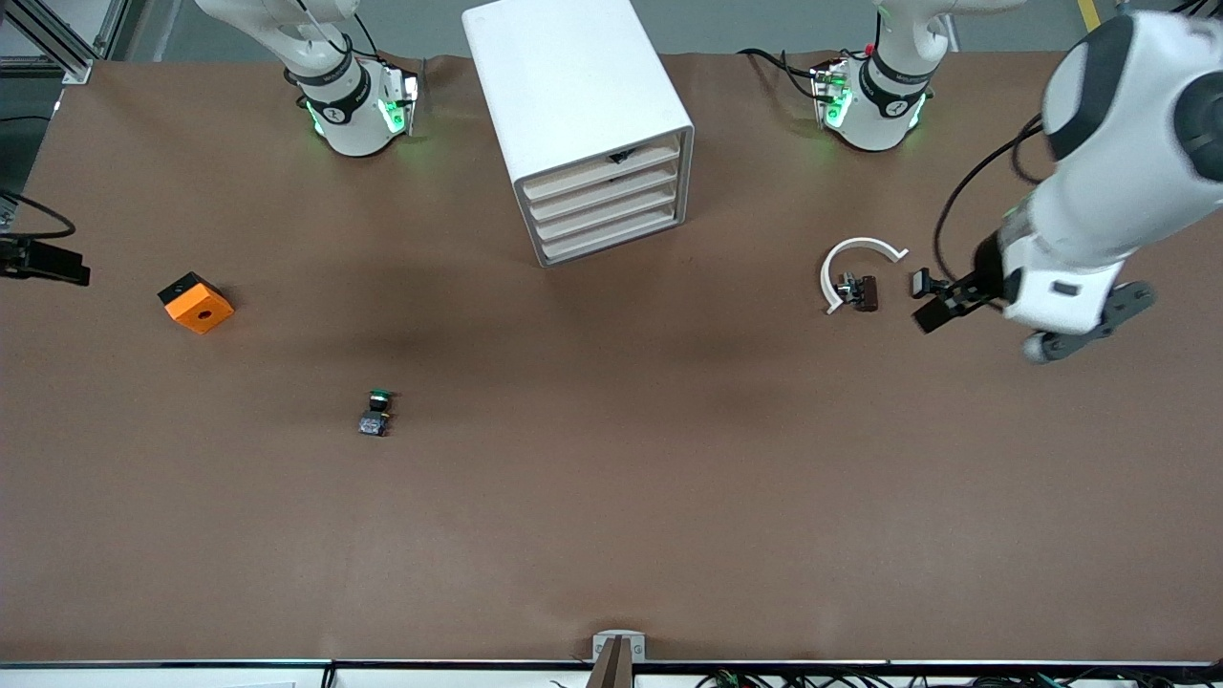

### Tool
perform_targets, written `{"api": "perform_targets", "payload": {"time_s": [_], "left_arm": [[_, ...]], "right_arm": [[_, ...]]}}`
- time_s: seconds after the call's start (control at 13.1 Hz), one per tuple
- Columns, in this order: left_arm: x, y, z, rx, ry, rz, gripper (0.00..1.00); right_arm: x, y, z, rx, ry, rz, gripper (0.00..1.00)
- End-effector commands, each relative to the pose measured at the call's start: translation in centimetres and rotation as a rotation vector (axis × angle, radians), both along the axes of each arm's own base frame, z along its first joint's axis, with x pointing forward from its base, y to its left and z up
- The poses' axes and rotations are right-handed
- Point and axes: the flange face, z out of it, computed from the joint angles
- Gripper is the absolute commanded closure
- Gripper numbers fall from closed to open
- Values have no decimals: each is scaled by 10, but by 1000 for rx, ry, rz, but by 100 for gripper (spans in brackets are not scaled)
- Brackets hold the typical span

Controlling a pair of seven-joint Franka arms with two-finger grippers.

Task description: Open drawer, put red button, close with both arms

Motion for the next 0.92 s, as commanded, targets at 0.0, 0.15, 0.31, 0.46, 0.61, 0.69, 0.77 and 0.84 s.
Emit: {"api": "perform_targets", "payload": {"time_s": [0.0,0.15,0.31,0.46,0.61,0.69,0.77,0.84], "left_arm": [[-22,33,36,26,-15,-47,0],[-31,51,56,28,-44,-75,0],[-41,63,70,32,-50,-103,0],[-48,72,80,30,-56,-193,0],[-54,81,84,22,-34,-357,0],[-62,80,88,21,-18,-408,0],[-68,78,94,23,-14,-422,0],[-73,77,96,24,-9,-425,0]], "right_arm": [[-10,19,21,-63,-17,41,0],[-10,15,31,-63,-41,29,0],[-11,14,31,-8,-44,30,0],[-19,2,40,80,-55,85,0],[-24,-12,40,142,-48,121,0],[-24,-12,39,149,-40,116,0],[-24,-11,39,145,-39,107,0],[-25,-11,39,139,-38,110,0]]}}
